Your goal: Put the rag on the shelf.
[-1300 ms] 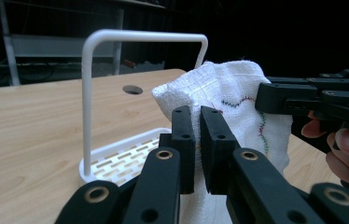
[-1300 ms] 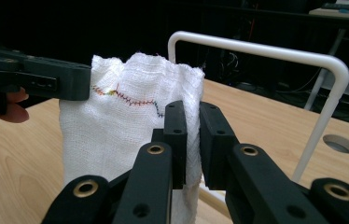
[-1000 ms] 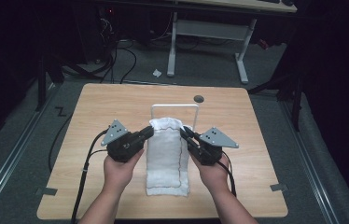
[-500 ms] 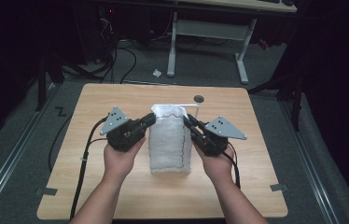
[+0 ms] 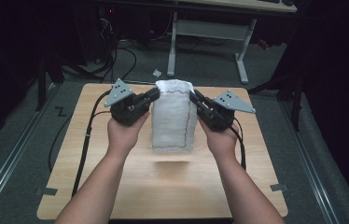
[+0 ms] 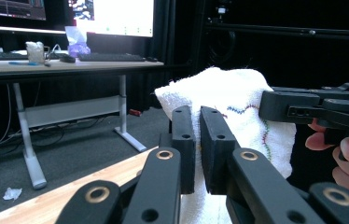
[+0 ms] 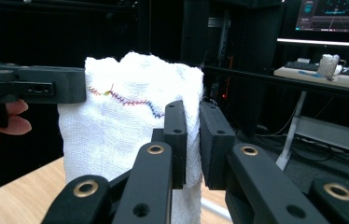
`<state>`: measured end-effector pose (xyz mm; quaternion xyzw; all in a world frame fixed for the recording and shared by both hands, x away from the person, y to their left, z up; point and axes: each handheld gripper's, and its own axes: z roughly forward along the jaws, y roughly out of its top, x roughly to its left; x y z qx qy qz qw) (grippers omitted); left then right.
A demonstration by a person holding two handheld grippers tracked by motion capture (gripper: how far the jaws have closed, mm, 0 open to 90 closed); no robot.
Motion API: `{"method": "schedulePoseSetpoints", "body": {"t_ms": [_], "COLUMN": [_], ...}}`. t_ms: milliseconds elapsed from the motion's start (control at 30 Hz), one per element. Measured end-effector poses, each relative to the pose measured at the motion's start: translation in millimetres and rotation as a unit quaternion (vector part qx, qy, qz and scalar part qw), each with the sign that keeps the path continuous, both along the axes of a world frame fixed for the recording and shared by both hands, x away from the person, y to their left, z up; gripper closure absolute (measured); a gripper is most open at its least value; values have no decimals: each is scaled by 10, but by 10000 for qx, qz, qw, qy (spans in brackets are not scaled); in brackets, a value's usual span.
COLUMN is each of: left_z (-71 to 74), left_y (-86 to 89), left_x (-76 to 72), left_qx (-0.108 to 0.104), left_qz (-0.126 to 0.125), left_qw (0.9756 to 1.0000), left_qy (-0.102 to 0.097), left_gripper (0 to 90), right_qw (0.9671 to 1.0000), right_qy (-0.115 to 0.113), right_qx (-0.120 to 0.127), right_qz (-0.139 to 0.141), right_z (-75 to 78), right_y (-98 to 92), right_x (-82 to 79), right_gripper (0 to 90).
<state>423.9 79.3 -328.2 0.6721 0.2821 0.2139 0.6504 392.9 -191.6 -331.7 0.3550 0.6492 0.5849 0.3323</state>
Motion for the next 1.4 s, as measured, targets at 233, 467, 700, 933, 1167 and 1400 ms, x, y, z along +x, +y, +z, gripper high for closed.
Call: {"method": "schedulePoseSetpoints", "body": {"t_ms": [233, 467, 700, 933, 1167, 1400], "left_z": [126, 304, 342, 174, -16, -154], "left_y": [-52, -97, -142, -208, -246, -273], "left_x": [169, 306, 564, 847, 1037, 1166], "left_qx": [9, 44, 49, 205, 433, 581], "left_qz": [35, 86, 251, 405, 501, 535], "left_qw": [10000, 9996, 9994, 9990, 9977, 9961], "left_qy": [-62, -247, -229, -1, 174, 387], "left_gripper": [851, 851, 851, 850, 849, 848], "right_qw": [9999, 9999, 9998, 9996, 9985, 9967], "right_qy": [15, -79, -1, 240, 509, 745], "right_qx": [123, 127, 155, 62, -81, -240], "right_qz": [-32, -77, -118, -168, -190, -208], "right_z": [105, 275, 336, 223, 49, -88], "right_y": [-36, -67, -89, -119, -121, -128], "right_x": [191, 332, 581, 878, 1091, 1255], "right_gripper": [826, 827, 826, 826, 825, 824]}}
